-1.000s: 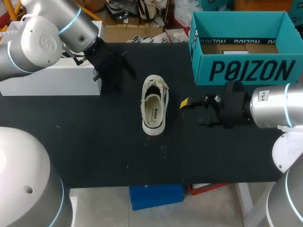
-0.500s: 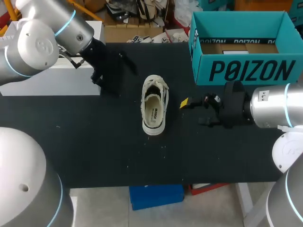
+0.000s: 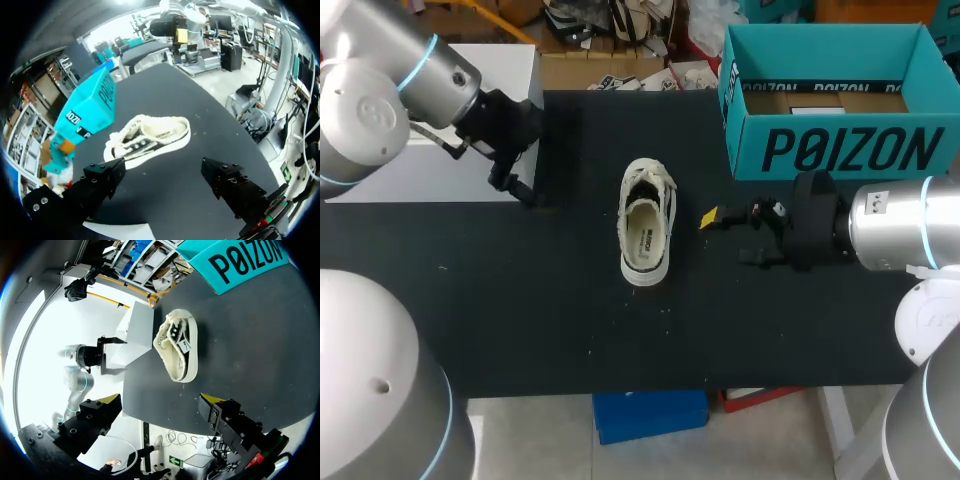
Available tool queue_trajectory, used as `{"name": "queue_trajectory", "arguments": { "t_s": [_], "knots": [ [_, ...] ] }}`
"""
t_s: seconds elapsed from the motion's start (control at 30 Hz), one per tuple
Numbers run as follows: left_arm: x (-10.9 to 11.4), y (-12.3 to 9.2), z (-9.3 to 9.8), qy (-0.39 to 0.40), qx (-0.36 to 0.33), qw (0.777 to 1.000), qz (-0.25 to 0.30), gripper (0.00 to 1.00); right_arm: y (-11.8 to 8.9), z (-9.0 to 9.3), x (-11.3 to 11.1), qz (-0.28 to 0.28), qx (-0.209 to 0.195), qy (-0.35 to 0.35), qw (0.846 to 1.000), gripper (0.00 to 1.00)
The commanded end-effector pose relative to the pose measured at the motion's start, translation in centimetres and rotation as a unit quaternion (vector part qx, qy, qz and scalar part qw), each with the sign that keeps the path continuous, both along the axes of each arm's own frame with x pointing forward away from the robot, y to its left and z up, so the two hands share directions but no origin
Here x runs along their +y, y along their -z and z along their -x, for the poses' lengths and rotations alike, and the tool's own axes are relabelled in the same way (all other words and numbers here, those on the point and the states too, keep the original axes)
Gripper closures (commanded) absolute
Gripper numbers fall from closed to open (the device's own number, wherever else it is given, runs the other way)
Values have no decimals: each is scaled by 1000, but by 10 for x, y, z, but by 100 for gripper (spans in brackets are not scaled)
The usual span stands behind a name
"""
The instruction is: Take the shoe out of the shoebox, open the shoe tongue, remove and reinsert the insole, then place the shoe into the shoebox
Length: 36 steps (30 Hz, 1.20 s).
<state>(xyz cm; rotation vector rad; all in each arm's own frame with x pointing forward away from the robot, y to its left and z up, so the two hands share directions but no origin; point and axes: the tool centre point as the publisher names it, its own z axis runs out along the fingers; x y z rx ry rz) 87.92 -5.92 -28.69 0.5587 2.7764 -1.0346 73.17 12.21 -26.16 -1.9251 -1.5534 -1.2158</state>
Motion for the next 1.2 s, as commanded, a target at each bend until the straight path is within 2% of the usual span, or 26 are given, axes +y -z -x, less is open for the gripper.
{"name": "queue_trajectory", "arguments": {
  "t_s": [0.03,0.17,0.43,0.5,0.6,0.87,1.03,1.17,1.2],
  "knots": [
    [16,0,15,-188,80,979,27,0,0,0,0,0,1,0,1000,0],
    [29,3,17,-207,72,975,31,0,0,0,0,0,1,0,1000,0],
    [29,3,17,-207,72,975,31,0,0,0,0,0,1,0,1000,0],
    [29,3,17,-207,72,975,31,0,-8,-8,-19,60,26,-16,998,0],
    [29,3,17,-207,72,975,31,0,-18,-25,-29,125,43,-37,991,0],
    [29,3,17,-207,72,975,31,0,-14,-61,-23,268,91,-90,955,0],
    [29,3,17,-207,72,975,31,0,-8,-79,-10,355,110,-117,921,0],
    [29,3,17,-207,72,975,31,0,-6,-89,4,427,117,-134,887,0],
    [29,3,17,-207,72,975,31,0,-7,-92,6,444,104,-128,881,0]
  ]
}}
